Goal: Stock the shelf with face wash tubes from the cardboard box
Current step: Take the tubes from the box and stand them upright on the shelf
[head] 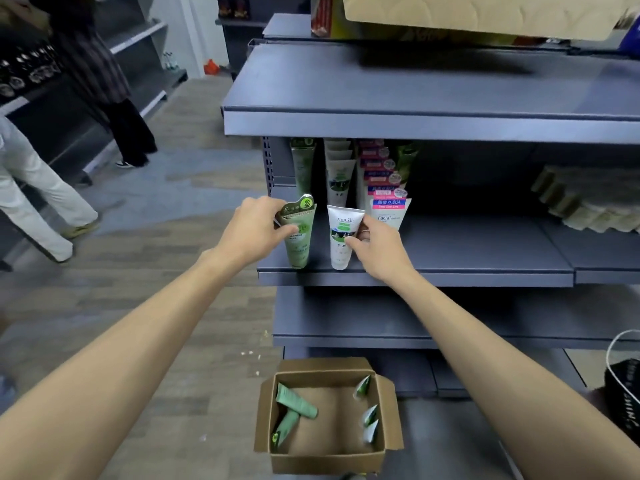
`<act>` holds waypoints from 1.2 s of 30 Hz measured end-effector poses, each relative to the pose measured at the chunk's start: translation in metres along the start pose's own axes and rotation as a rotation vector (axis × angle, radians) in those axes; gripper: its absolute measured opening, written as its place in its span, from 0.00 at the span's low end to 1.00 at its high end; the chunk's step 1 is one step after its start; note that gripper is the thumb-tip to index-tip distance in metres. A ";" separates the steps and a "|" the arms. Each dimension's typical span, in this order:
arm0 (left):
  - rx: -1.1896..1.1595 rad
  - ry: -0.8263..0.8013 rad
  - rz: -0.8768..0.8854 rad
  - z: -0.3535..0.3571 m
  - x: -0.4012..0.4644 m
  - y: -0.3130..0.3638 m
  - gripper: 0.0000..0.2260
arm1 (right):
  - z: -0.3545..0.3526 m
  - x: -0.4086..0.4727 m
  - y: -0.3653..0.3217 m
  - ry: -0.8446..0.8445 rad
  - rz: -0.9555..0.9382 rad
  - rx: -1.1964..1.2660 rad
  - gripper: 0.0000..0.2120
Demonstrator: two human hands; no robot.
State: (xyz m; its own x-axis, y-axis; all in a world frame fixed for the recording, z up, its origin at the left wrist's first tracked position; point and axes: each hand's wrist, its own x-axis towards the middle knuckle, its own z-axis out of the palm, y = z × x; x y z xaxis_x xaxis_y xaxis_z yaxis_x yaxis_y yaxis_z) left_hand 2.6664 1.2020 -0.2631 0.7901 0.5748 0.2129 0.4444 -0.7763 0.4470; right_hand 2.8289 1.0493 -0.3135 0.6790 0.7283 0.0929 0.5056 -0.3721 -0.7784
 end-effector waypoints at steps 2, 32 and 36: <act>0.017 -0.004 -0.024 0.007 0.005 0.000 0.11 | 0.003 0.006 0.007 -0.004 0.008 -0.011 0.08; -0.215 0.002 -0.024 0.052 0.030 -0.054 0.17 | 0.053 -0.007 0.016 0.278 0.161 0.142 0.12; -0.225 0.023 -0.154 0.076 0.011 -0.056 0.17 | 0.071 -0.012 0.015 0.337 0.247 0.076 0.10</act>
State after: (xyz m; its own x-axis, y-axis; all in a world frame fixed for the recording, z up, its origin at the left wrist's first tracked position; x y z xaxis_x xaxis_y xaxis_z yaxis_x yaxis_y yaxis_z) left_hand 2.6824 1.2318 -0.3514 0.7095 0.6893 0.1465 0.4515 -0.6042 0.6566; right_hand 2.7909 1.0754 -0.3703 0.9172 0.3891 0.0859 0.2738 -0.4589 -0.8452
